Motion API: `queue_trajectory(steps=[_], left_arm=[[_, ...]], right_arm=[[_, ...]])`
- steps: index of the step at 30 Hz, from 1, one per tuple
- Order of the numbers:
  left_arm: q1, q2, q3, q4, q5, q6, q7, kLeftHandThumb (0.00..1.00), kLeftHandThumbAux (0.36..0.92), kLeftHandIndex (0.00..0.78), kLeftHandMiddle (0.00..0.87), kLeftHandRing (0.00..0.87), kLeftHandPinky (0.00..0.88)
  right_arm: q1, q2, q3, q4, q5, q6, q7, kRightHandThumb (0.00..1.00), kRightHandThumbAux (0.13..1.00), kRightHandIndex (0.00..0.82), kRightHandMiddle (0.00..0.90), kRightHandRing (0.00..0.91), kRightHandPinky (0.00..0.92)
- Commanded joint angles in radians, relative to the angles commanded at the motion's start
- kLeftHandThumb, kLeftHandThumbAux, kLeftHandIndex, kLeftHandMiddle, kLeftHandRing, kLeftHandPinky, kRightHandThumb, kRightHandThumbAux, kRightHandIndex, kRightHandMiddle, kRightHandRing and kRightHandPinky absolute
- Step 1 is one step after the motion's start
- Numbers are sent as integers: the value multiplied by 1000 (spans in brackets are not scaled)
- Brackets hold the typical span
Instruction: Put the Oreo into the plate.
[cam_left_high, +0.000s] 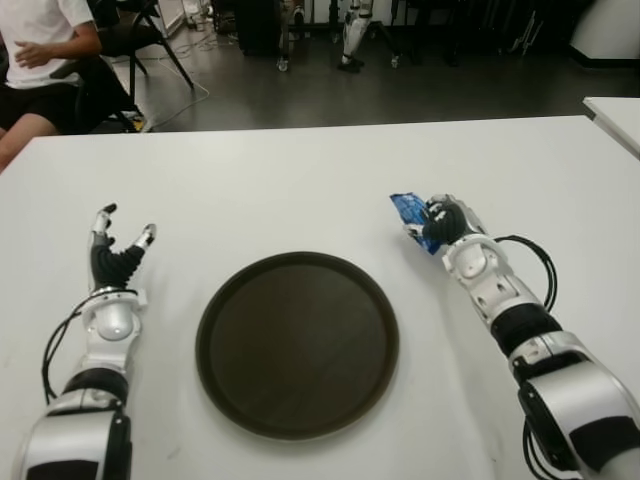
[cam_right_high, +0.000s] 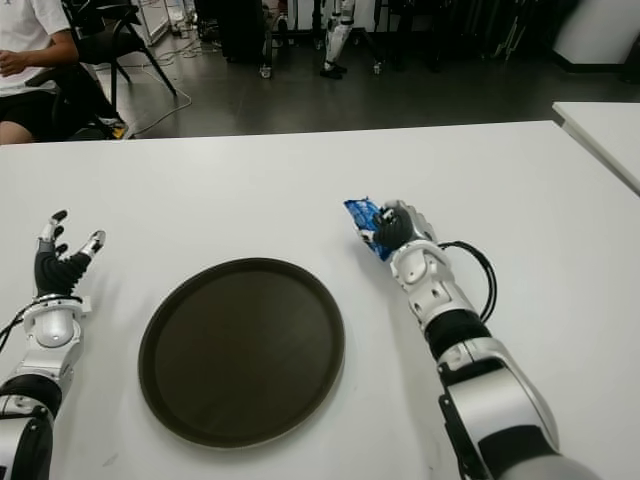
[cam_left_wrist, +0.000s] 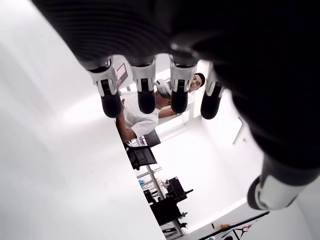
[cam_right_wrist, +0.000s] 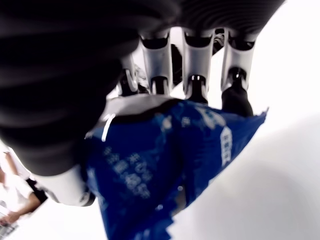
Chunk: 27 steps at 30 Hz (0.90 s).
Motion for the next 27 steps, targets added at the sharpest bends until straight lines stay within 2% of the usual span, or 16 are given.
queue_trajectory(steps=[5,8,15,21,27], left_arm=[[-2,2,-3,1,3,9,2,0,614,0,0,0,0],[-3,0,-3,0,3,10,-1,0,624,0,0,0,0],[-1,2,-12,-8,11,11,-2,0,597,0,0,0,0],[2,2,-19,-13,18,15,-1,0,569,0,0,0,0],[6,-1,-17,-17,7,15,-16,0,576,0,0,0,0]], right_arm=[[32,-3,-8,-79,0,-11,2,702,723,438,782,782,772],[67,-5,-14,-166,3,-13,8,703,723,439,785,784,777],[131,-2,-32,-327,21,-10,27,704,721,440,794,794,790],[154,3,-42,-381,23,-3,28,705,721,440,801,800,796],[163,20,-56,-419,27,22,26,706,720,440,798,801,800]])
